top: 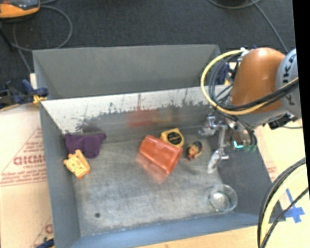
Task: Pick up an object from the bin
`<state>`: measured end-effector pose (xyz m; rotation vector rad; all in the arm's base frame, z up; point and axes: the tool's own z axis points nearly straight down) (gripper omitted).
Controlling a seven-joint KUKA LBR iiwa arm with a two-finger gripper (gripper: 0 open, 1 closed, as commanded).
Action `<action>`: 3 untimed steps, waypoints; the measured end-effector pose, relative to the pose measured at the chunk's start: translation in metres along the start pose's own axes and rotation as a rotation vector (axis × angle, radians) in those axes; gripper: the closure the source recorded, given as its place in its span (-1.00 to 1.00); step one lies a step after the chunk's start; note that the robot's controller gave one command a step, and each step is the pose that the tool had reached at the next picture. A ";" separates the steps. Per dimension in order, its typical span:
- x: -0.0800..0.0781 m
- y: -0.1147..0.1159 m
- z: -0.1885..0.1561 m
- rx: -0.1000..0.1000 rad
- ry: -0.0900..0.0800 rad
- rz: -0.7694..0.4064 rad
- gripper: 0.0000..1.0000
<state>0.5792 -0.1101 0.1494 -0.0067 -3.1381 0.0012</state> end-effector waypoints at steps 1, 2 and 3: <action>-0.002 0.000 -0.004 0.001 -0.008 -0.003 -1.00; -0.024 -0.014 0.062 0.003 -0.013 -0.064 -1.00; -0.024 -0.014 0.064 0.002 -0.014 -0.075 -1.00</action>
Offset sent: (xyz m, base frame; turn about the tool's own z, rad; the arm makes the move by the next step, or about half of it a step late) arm 0.0239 -0.0145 -0.0794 -0.0766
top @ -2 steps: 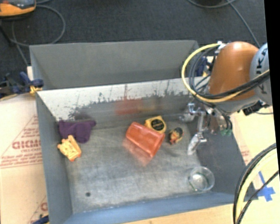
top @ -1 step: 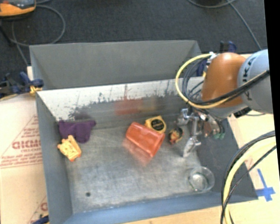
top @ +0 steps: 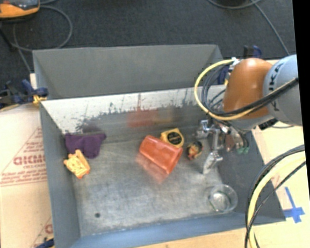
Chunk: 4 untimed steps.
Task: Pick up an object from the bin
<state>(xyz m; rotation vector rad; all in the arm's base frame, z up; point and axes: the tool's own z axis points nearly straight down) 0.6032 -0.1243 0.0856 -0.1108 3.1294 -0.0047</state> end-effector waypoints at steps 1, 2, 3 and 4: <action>-0.009 -0.009 0.010 -0.005 0.013 0.101 -1.00; -0.014 -0.010 0.010 -0.007 0.010 0.028 -1.00; -0.011 -0.011 0.005 -0.001 0.007 0.099 1.00; -0.011 -0.011 0.005 -0.001 0.007 0.099 1.00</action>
Offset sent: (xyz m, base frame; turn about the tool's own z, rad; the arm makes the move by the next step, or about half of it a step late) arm 0.0068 -0.0100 -0.0156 -0.0917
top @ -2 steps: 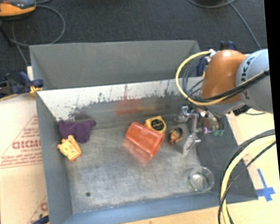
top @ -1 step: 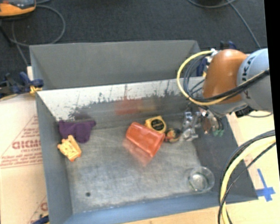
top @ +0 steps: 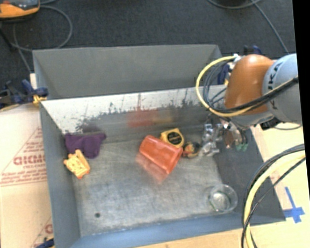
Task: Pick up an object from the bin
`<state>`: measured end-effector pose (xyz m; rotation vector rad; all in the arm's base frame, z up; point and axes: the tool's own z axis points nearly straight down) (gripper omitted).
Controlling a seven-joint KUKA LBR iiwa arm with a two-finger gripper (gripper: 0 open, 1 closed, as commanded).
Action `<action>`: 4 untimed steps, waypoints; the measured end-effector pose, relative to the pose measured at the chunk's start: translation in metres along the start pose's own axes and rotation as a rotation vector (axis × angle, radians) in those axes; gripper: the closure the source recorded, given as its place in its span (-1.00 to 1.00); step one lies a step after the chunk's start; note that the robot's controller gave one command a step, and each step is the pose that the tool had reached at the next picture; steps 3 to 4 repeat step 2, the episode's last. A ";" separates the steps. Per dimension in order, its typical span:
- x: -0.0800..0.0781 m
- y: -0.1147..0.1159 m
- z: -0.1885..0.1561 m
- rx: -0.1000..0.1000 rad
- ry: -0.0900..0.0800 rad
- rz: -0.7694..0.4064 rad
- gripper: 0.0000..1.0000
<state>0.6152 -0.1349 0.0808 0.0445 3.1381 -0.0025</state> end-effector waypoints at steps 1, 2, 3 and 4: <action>0.001 0.000 -0.002 0.000 0.000 0.000 1.00; 0.001 0.000 -0.012 0.000 0.001 0.000 1.00; 0.001 0.000 -0.012 0.000 0.001 0.000 1.00; 0.001 0.000 -0.012 0.000 0.001 0.000 1.00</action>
Offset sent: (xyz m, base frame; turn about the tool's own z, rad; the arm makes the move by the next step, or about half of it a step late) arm 0.0000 -0.0001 0.0131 0.0000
